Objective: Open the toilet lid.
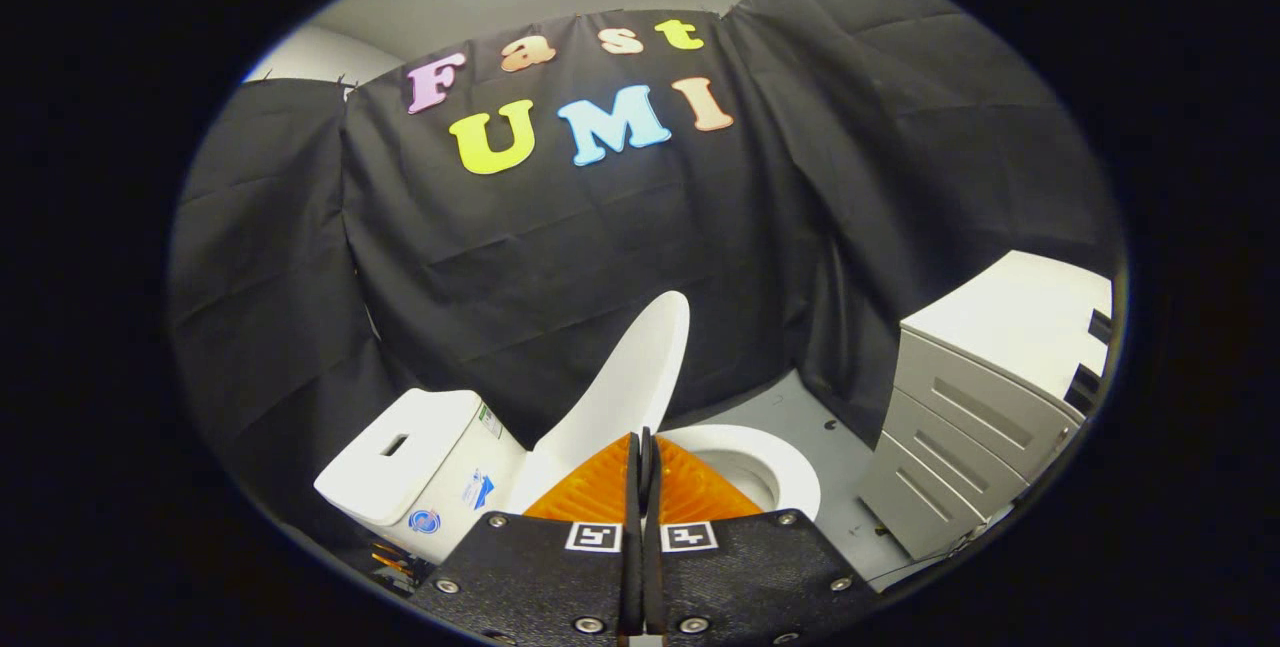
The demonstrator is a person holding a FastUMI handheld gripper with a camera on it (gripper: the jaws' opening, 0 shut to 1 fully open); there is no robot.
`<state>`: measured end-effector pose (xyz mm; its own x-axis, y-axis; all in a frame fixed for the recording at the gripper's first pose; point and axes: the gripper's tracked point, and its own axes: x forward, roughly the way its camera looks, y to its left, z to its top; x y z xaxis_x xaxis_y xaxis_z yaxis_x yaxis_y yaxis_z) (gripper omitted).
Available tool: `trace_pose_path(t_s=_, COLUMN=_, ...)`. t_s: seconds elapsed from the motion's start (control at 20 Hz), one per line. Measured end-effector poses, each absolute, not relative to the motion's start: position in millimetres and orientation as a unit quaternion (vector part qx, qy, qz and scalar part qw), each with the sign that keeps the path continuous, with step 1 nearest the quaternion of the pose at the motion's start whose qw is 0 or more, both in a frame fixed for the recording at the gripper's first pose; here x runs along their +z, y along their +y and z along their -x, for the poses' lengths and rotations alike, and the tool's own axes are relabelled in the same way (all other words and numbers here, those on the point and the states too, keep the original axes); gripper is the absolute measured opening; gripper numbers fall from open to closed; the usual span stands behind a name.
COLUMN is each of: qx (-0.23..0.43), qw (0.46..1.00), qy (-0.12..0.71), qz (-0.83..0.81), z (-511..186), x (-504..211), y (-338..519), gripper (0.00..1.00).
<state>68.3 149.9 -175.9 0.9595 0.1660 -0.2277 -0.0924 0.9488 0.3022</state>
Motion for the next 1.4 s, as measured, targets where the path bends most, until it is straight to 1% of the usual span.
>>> trace_pose_path(t_s=0.3, qx=0.072, qw=0.983, qy=0.113, qz=-0.128, z=-66.5, x=-159.9, y=165.2, gripper=0.0)
trace_pose_path(t_s=0.8, qx=0.099, qw=0.989, qy=0.077, qz=-0.074, z=-59.4, x=-114.9, y=221.2, gripper=0.0)
trace_pose_path(t_s=1.15, qx=0.114, qw=0.99, qy=0.065, qz=-0.045, z=-57.2, x=-96.6, y=250.7, gripper=0.0)
trace_pose_path(t_s=1.4, qx=0.125, qw=0.988, qy=0.059, qz=-0.069, z=-55.6, x=-85.3, y=275.2, gripper=0.0)
